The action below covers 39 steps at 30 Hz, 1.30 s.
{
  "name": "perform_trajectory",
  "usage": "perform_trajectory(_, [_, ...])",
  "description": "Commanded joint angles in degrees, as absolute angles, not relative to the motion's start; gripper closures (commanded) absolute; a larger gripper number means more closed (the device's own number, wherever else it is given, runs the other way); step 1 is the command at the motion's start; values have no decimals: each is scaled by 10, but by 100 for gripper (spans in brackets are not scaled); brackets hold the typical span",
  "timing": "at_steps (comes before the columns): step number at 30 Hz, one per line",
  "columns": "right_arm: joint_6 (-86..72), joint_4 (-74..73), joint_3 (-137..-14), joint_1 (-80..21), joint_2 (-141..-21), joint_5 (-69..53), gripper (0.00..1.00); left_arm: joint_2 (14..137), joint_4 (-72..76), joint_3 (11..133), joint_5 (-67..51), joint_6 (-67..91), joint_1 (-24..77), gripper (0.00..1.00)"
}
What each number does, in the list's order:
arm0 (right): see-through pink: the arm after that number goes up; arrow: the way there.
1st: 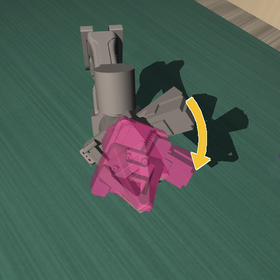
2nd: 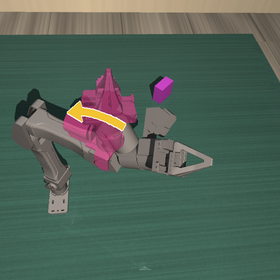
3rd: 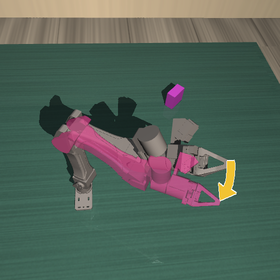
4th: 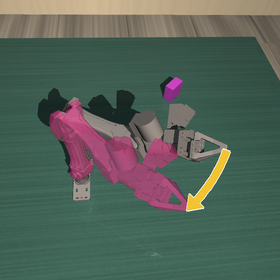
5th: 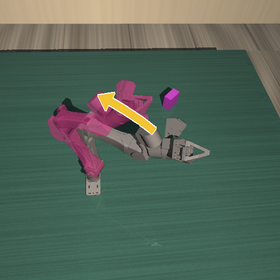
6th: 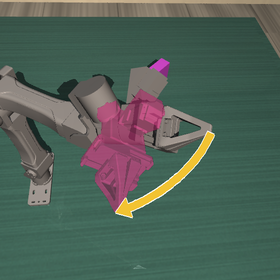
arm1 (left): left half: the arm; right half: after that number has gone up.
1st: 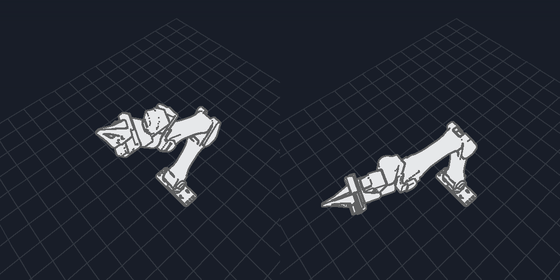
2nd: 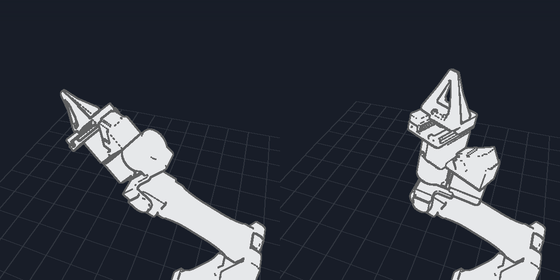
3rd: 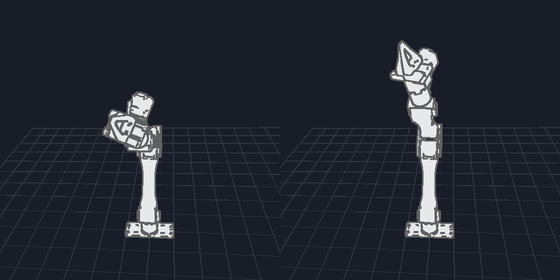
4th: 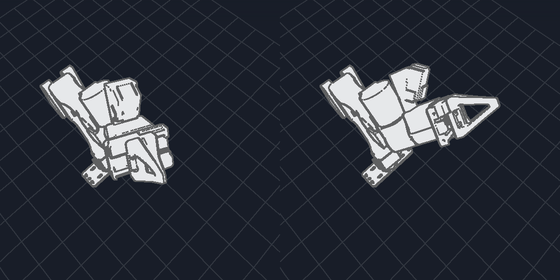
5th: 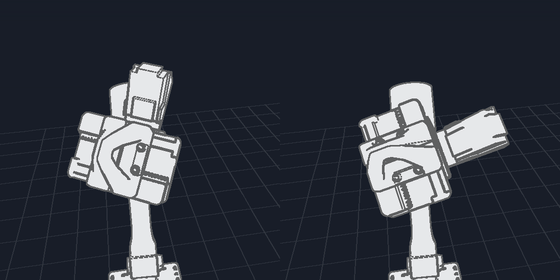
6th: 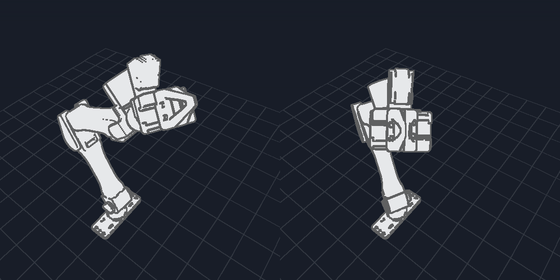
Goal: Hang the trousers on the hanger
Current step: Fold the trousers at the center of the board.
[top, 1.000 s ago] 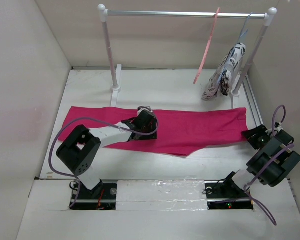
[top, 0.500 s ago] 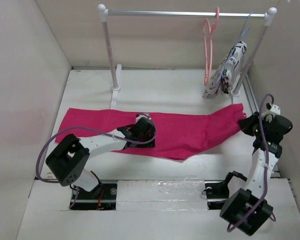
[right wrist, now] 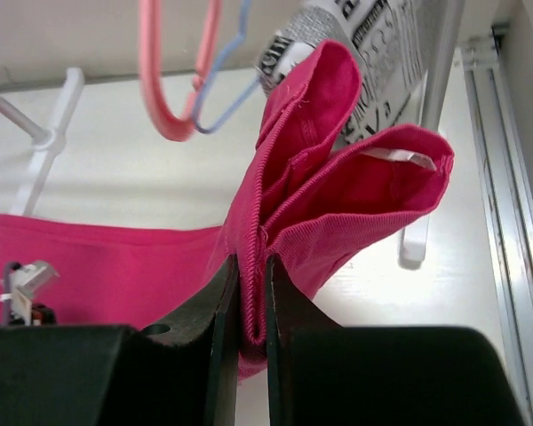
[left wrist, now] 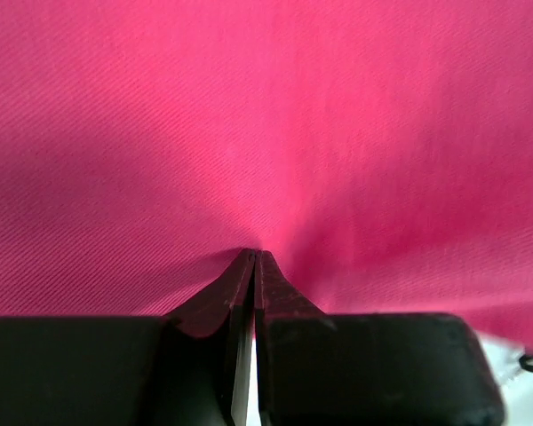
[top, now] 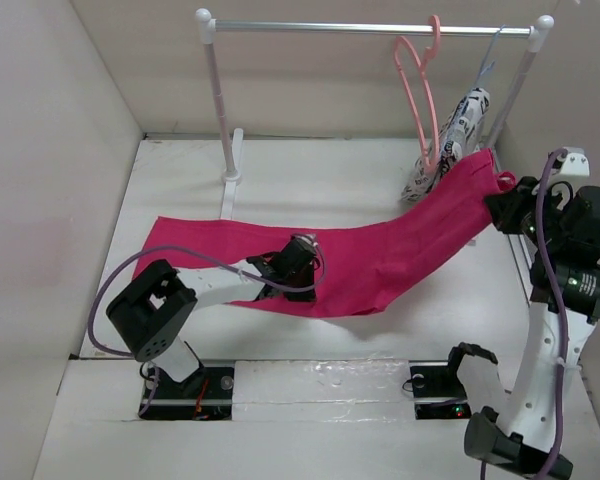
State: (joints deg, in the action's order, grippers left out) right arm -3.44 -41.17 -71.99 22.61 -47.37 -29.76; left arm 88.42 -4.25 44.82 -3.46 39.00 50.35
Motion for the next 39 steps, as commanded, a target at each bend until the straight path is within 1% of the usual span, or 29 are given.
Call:
perform_trajectory(1, [-46,-412,-758,201,-461,-280,100,897,34,471,-91,405,523,100])
perform_trajectory(3, [-48,-421,-758,167,-448,-253,100,925,45,494,-96,410,557,100])
perform_trajectory(7, [-58,-432,-755,118,-433,-233,100,980,37,578,-95,410,605,100])
perform_trajectory(10, [-82,-425,-751,62,-432,-213,100,1021,40,598,-93,408,630,100])
perform_trajectory(15, [-140,-346,-757,-42,-444,-167,100,1101,12,638,-110,410,635,100])
perform_trajectory(16, [-152,-325,-761,-104,-460,-151,100,1119,5,654,-131,410,642,100])
perform_trajectory(17, [-161,-310,-761,-105,-460,-145,100,1122,5,662,-131,410,648,100])
perform_trajectory(18, [-173,-275,-756,-151,-477,-129,100,1108,1,668,-119,410,648,100])
perform_trajectory(19, [-178,-275,-756,-176,-487,-129,100,1107,1,661,-106,410,648,100])
perform_trajectory(21, [-187,-234,-755,-233,-509,-85,100,1035,-12,638,-75,405,636,100])
perform_trajectory(22, [-192,-221,-758,-262,-537,-66,100,968,-31,613,-50,400,624,100])
perform_trajectory(23, [-192,-200,-773,-318,-554,-32,100,929,-38,596,-34,397,599,100])
perform_trajectory(24, [-191,-195,-786,-343,-571,-14,100,889,-45,581,-20,391,585,100])
perform_trajectory(25, [-183,-191,-798,-366,-609,-4,100,811,-71,554,16,381,569,100])
perform_trajectory(26, [-180,-179,-818,-400,-626,37,100,776,-89,544,38,375,537,100])
perform_trajectory(29, [-178,-129,-838,-424,-698,33,100,640,-179,525,125,370,478,99])
perform_trajectory(30, [-178,-115,-852,-440,-717,33,100,607,-204,524,146,373,430,99])
perform_trajectory(31, [-176,-106,-862,-448,-736,33,100,539,-240,531,189,375,402,99])
perform_trajectory(33, [-176,-83,-888,-467,-801,23,100,478,-255,547,208,359,347,96])
perform_trajectory(34, [-175,-72,-916,-475,-822,19,100,436,-264,580,220,350,290,94])
perform_trajectory(35, [-175,-59,-935,-482,-845,13,100,434,-278,610,236,343,282,93])
perform_trajectory(36, [-176,-53,-953,-488,-894,8,100,440,-298,644,268,344,282,93])
perform_trajectory(37, [-178,-47,-994,-500,-921,4,100,452,-322,707,303,342,282,94])
perform_trajectory(38, [-180,-28,-1015,-507,-946,-19,100,454,-323,734,315,337,282,94])
perform_trajectory(39, [-182,-23,-1039,-513,-1004,-27,100,453,-323,758,331,320,282,94])
